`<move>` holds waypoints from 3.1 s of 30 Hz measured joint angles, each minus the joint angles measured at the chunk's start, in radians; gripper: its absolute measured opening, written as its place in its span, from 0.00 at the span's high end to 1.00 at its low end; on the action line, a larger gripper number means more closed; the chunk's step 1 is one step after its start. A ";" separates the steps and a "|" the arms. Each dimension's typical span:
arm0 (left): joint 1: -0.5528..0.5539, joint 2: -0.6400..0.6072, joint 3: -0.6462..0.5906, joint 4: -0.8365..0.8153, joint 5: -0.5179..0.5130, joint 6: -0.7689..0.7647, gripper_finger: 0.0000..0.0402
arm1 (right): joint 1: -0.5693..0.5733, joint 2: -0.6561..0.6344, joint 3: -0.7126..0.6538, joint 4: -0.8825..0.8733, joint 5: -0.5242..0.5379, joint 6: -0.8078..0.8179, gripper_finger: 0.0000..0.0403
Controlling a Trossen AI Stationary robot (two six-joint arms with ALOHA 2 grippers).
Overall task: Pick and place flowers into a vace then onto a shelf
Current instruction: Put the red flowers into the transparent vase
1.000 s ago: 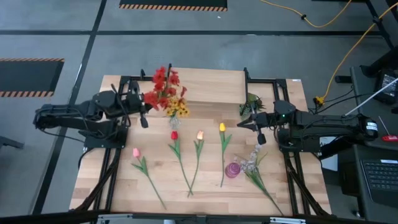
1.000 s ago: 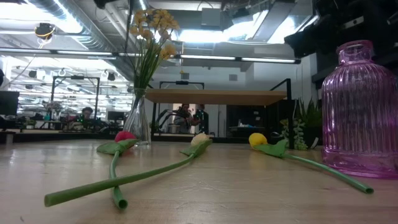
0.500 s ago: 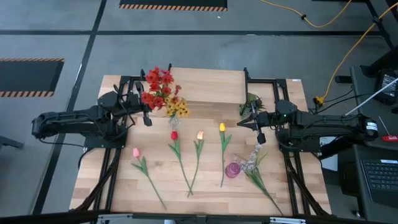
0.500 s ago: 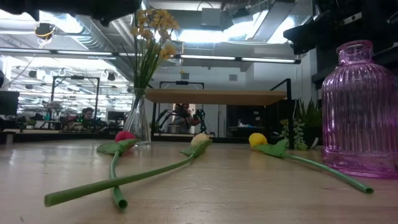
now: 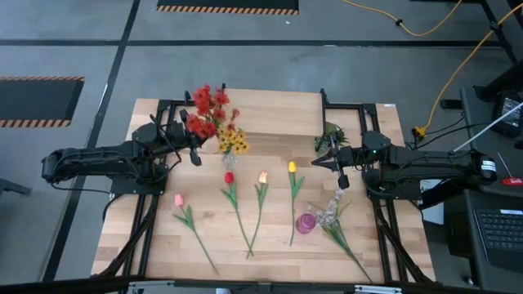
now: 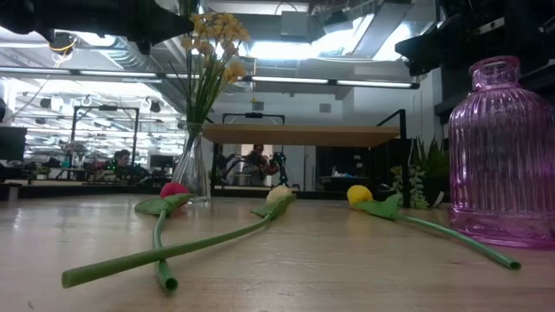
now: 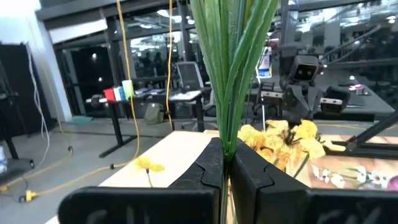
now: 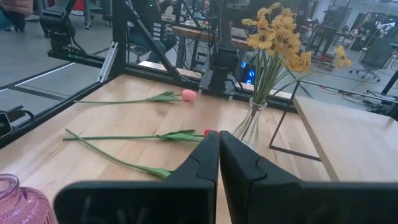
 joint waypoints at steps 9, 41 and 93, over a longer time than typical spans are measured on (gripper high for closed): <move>0.000 0.010 0.000 0.000 -0.061 -0.072 0.99 | 0.000 0.000 0.000 -0.001 0.000 0.000 0.96; 0.000 0.061 0.002 0.011 -0.105 -0.186 0.99 | 0.000 0.000 0.000 -0.016 0.000 0.003 0.96; -0.003 0.266 0.002 -0.079 -0.044 -0.167 0.95 | 0.000 0.000 0.000 -0.039 0.000 0.003 0.96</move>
